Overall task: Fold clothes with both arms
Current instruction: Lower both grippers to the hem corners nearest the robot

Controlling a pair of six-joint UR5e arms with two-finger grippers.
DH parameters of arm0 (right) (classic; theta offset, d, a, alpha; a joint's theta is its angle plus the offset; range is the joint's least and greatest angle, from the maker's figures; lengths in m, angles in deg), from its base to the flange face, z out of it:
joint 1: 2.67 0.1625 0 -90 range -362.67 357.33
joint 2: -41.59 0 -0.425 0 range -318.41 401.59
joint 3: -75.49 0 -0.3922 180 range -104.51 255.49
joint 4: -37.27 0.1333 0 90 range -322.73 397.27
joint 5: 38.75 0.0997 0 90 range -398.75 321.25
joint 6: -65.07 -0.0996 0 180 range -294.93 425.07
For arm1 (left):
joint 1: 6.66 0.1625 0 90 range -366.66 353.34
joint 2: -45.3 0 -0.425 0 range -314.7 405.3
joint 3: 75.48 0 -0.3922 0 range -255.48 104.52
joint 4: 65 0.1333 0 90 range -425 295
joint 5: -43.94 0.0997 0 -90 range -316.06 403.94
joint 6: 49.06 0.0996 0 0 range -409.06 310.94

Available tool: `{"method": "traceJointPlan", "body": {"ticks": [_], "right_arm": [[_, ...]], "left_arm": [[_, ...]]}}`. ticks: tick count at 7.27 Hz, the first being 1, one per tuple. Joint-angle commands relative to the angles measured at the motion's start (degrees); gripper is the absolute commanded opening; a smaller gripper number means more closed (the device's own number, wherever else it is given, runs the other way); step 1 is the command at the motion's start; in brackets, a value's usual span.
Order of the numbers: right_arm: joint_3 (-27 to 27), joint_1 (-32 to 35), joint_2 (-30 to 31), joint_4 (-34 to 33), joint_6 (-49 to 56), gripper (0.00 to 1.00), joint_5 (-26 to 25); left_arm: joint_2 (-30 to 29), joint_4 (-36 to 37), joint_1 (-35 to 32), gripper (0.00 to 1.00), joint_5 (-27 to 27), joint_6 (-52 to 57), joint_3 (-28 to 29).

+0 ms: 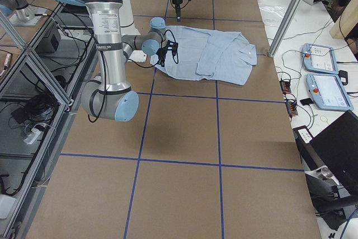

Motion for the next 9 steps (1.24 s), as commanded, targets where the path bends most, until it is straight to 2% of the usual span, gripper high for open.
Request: {"method": "traceJointPlan", "body": {"ticks": [1,3,7,9], "right_arm": [[-0.06,0.55,0.15,-0.08,0.03,0.00,0.00],[0.02,0.82,-0.02,-0.08,0.12,0.00,0.00],[0.02,1.08,-0.11,-0.08,0.38,0.00,0.08],[0.02,1.26,-0.11,-0.08,0.47,0.00,0.08]], "left_arm": [[0.15,0.77,7.34,0.99,4.49,-5.69,2.58],[0.58,0.95,7.35,0.99,4.68,-5.69,3.83],[1.99,3.14,6.56,0.90,5.20,-5.61,3.92],[2.43,3.15,6.38,0.80,5.20,-5.61,3.92]]}}
